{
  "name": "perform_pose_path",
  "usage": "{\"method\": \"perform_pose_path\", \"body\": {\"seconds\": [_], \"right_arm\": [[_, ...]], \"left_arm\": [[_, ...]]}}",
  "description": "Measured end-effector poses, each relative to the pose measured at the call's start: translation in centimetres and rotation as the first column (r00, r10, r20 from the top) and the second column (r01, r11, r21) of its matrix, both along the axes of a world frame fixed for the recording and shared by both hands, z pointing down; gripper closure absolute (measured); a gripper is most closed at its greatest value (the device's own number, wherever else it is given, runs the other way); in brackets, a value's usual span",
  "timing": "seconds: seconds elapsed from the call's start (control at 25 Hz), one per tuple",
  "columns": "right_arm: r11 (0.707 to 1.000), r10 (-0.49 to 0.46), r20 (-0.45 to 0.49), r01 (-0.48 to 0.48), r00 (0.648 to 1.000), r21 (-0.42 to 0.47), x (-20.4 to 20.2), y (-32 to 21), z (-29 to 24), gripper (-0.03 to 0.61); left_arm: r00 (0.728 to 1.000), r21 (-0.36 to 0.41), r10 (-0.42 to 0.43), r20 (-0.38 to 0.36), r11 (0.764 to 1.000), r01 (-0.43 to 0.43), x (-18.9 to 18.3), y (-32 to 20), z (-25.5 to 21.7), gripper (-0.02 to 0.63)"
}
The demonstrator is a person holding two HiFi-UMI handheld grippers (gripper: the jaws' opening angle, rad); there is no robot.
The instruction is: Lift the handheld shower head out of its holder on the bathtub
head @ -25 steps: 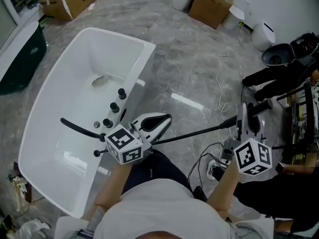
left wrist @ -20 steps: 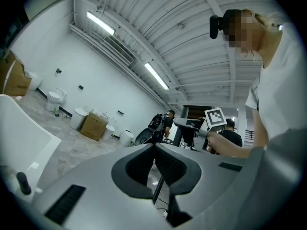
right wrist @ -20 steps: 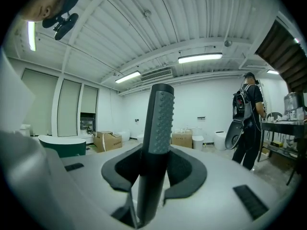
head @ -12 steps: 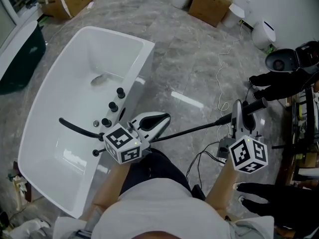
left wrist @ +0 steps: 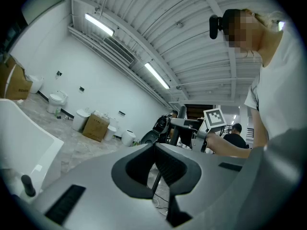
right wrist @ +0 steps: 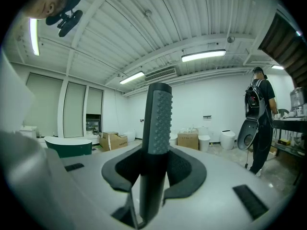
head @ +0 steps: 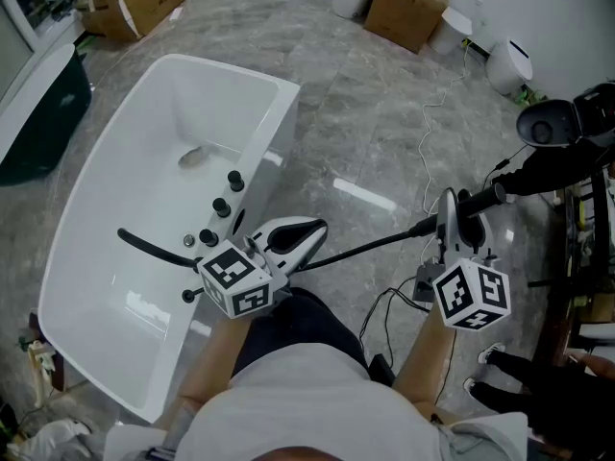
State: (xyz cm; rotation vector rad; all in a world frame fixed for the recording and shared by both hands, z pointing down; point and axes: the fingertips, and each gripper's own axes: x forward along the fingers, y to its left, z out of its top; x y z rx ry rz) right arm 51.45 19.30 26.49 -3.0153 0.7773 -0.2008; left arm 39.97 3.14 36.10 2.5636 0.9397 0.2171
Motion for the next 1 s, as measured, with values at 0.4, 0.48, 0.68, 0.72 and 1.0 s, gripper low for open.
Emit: {"method": "perform_pose_path", "body": {"seconds": [0.4, 0.48, 0.68, 0.72, 1.0], "right_arm": [[0.999, -0.041, -0.017, 0.041, 0.999, -0.004, -1.0, -0.5, -0.7, 0.451], [0.999, -0.043, -0.018, 0.043, 0.999, -0.002, -0.9, -0.5, -0.8, 0.451], [0.998, -0.060, -0.032, 0.060, 0.998, 0.001, -1.1, -1.0, -1.0, 0.451], [0.998, -0.065, -0.033, 0.065, 0.997, 0.000, -1.2, -1.2, -1.1, 0.451], [0.998, -0.062, -0.030, 0.062, 0.998, -0.010, -1.3, -1.0, -1.0, 0.451]], "left_arm": [[1.000, 0.005, 0.008, -0.028, 1.000, -0.007, -0.3, 1.1, -1.2, 0.594], [0.999, 0.009, 0.006, -0.032, 1.000, -0.006, -0.5, 1.3, -1.3, 0.594], [0.999, 0.015, -0.016, -0.029, 1.000, 0.017, -1.3, 0.8, -1.0, 0.594], [0.999, 0.015, -0.021, -0.028, 1.000, 0.022, -1.5, 0.7, -1.0, 0.594], [0.999, 0.008, -0.043, -0.027, 0.999, 0.043, -2.4, 0.4, -1.0, 0.594]]}}
